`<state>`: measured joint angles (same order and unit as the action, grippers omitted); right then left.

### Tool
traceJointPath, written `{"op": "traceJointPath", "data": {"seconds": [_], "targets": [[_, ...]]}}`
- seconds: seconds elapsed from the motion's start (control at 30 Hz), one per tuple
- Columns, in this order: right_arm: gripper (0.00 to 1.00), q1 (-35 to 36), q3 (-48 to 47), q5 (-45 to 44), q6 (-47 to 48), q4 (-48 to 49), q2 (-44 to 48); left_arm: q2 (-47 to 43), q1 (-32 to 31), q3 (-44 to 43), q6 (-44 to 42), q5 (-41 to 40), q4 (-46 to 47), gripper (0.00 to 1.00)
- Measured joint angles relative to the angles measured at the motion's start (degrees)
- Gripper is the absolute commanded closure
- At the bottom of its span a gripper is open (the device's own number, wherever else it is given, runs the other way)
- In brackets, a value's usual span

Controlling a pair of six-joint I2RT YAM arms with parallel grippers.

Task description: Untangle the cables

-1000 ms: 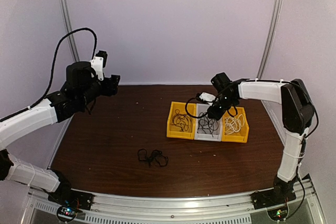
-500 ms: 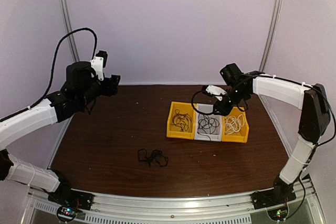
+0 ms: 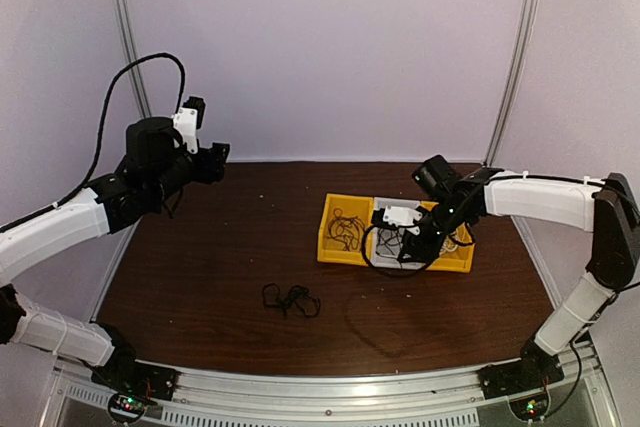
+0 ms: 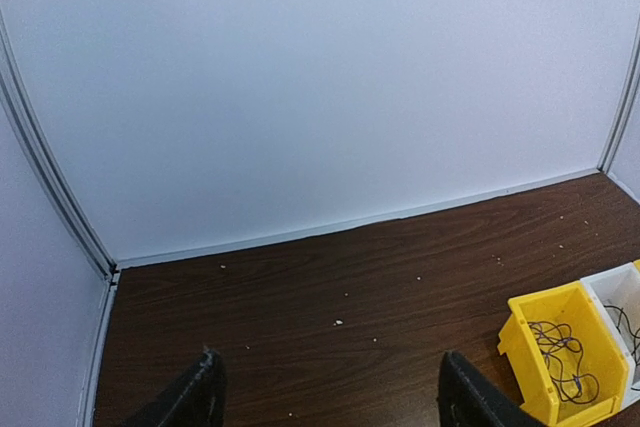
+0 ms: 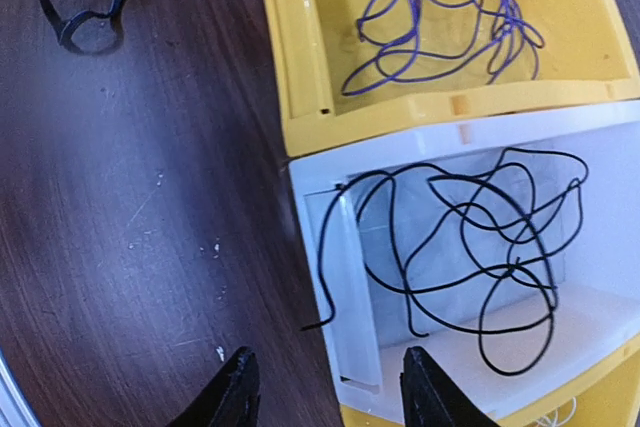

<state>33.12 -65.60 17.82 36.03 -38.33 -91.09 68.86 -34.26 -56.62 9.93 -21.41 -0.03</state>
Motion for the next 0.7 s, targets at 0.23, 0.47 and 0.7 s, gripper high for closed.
{"op": "traceJointPath", "data": {"seconds": [0.23,0.47,0.7], "targets": [[0.62,4.9,2.5,-3.1,0.6,4.9,-3.6,0.0,0.0,0.0,0.0,0.0,0.0,0.26],[0.89,4.9,2.0,-6.0,-0.6,8.4,-4.9,0.0,0.0,0.0,0.0,0.0,0.0,0.26],[1.0,4.8,1.0,-6.9,-1.1,9.5,-5.5,0.0,0.0,0.0,0.0,0.0,0.0,0.26]]}}
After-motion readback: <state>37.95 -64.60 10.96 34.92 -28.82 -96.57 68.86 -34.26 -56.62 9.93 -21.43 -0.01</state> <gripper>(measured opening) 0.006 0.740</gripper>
